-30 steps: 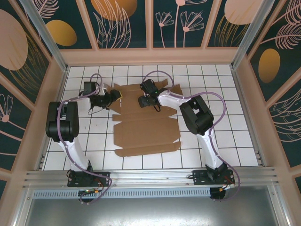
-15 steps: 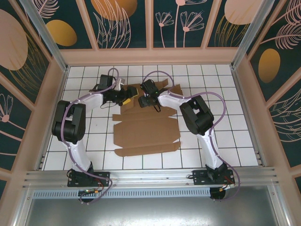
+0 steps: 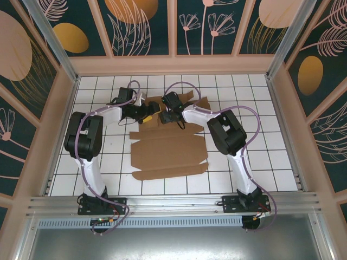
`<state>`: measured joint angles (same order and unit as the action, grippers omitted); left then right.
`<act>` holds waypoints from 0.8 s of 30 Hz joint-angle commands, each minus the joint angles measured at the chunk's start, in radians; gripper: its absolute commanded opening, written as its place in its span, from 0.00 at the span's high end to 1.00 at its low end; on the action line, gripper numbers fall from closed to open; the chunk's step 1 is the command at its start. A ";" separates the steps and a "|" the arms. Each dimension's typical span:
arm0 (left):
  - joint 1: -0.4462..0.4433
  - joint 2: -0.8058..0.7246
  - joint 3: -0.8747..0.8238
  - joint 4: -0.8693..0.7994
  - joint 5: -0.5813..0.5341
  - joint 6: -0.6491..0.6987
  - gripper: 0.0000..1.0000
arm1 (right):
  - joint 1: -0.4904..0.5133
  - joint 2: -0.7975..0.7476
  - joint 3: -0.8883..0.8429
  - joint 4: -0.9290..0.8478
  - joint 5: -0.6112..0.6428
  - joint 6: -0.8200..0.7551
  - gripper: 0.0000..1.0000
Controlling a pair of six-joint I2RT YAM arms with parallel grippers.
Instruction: Fold the paper box
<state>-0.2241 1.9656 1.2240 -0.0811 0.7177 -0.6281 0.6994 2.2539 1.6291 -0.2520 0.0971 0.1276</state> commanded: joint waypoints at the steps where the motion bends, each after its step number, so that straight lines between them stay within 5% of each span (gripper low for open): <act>1: 0.022 -0.070 0.039 -0.145 -0.171 0.065 0.13 | 0.017 0.052 -0.056 -0.123 -0.071 0.009 0.35; 9: 0.055 -0.198 0.029 -0.289 -0.387 0.145 0.11 | 0.016 0.038 -0.060 -0.121 -0.075 0.006 0.35; 14: 0.096 -0.231 -0.002 -0.317 -0.451 0.185 0.17 | 0.016 0.037 -0.062 -0.118 -0.073 0.003 0.35; 16: 0.100 -0.214 -0.005 -0.325 -0.480 0.188 0.26 | 0.016 0.039 -0.061 -0.117 -0.073 0.002 0.35; 18: 0.100 -0.192 -0.025 -0.302 -0.492 0.171 0.50 | 0.017 0.041 -0.058 -0.116 -0.077 0.001 0.35; 21: 0.101 -0.157 -0.028 -0.304 -0.541 0.162 0.74 | 0.018 0.039 -0.057 -0.119 -0.076 -0.002 0.35; 24: 0.100 -0.132 -0.019 -0.317 -0.609 0.167 0.89 | 0.018 0.036 -0.060 -0.118 -0.069 -0.004 0.36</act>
<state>-0.1238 1.8061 1.2106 -0.3637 0.1947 -0.4660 0.6994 2.2482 1.6199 -0.2420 0.0971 0.1272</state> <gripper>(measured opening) 0.140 0.645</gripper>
